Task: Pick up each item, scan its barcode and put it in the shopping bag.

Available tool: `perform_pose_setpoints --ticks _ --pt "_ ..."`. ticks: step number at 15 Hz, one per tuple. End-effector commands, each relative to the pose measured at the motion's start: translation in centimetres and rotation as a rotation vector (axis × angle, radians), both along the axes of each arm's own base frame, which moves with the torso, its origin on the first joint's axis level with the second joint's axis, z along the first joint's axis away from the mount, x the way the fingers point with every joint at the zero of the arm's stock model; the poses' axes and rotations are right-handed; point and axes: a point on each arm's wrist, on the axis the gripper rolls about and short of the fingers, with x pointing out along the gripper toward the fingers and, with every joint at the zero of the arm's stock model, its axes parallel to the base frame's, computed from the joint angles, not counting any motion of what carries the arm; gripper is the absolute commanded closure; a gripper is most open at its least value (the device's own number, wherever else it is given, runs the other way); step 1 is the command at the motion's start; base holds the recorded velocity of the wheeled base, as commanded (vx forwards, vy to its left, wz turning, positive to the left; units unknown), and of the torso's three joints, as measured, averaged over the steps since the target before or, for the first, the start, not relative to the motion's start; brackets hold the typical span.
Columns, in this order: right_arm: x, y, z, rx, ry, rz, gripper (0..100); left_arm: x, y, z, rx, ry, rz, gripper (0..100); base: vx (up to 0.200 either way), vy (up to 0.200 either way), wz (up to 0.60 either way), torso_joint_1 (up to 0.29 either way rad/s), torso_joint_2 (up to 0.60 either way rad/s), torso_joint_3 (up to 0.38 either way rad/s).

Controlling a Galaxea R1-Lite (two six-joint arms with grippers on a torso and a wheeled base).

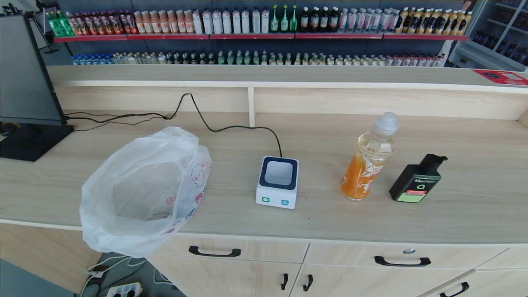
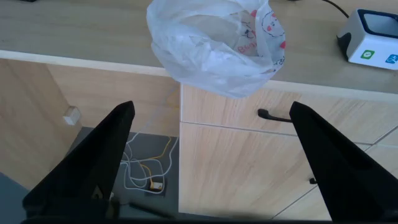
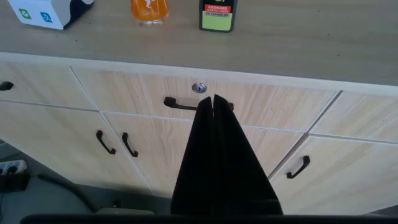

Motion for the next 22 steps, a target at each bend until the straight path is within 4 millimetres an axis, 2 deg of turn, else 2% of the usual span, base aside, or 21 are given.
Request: perform_pose_setpoints --ticks 1,5,6,10,12,15,17,18,19,22 --pt "0.0 0.0 0.0 -0.001 0.001 0.001 100 0.0 0.0 0.0 0.000 -0.001 0.002 0 0.000 0.000 0.00 0.000 0.00 0.000" --pt "0.0 0.0 0.0 -0.041 -0.003 0.001 100 0.0 0.0 0.0 0.000 -0.001 0.002 0 0.000 0.000 0.00 0.000 0.00 0.000" --pt "-0.1 0.0 0.5 -0.044 -0.029 0.003 100 0.0 0.0 0.0 0.000 -0.001 0.002 0 0.000 0.000 0.00 0.000 0.00 0.000" --pt "0.0 0.0 5.1 -0.059 -0.058 0.016 100 0.0 0.0 0.0 0.000 -0.001 0.002 0 0.000 0.000 0.00 0.000 0.00 0.000" --pt "1.1 0.0 7.4 -0.098 -0.065 0.021 100 0.0 0.0 0.0 0.000 -0.001 0.000 0 0.000 0.000 0.00 0.000 0.00 0.000" --pt "4.6 0.2 11.1 -0.125 -0.135 0.060 100 0.0 0.0 0.0 0.000 -0.001 0.002 0 0.000 0.000 0.00 0.000 0.00 0.000" --pt "8.4 0.7 14.2 -0.138 -0.195 0.111 100 0.0 0.0 0.0 0.000 -0.001 0.002 0 0.000 0.000 0.00 0.000 0.00 0.000" --pt "9.1 0.9 14.5 -0.135 -0.203 0.117 100 0.0 0.0 0.0 0.000 -0.001 0.000 0 0.000 0.000 0.00 0.000 0.00 0.000" --pt "11.9 1.3 15.1 -0.126 -0.224 0.122 100 0.0 0.0 0.0 0.000 -0.001 0.002 0 0.000 0.000 0.00 0.000 0.00 0.000" --pt "15.9 1.9 15.7 -0.102 -0.259 0.130 100 0.0 0.0 0.0 0.000 -0.001 0.000 0 0.000 0.000 0.00 0.000 0.00 0.000"
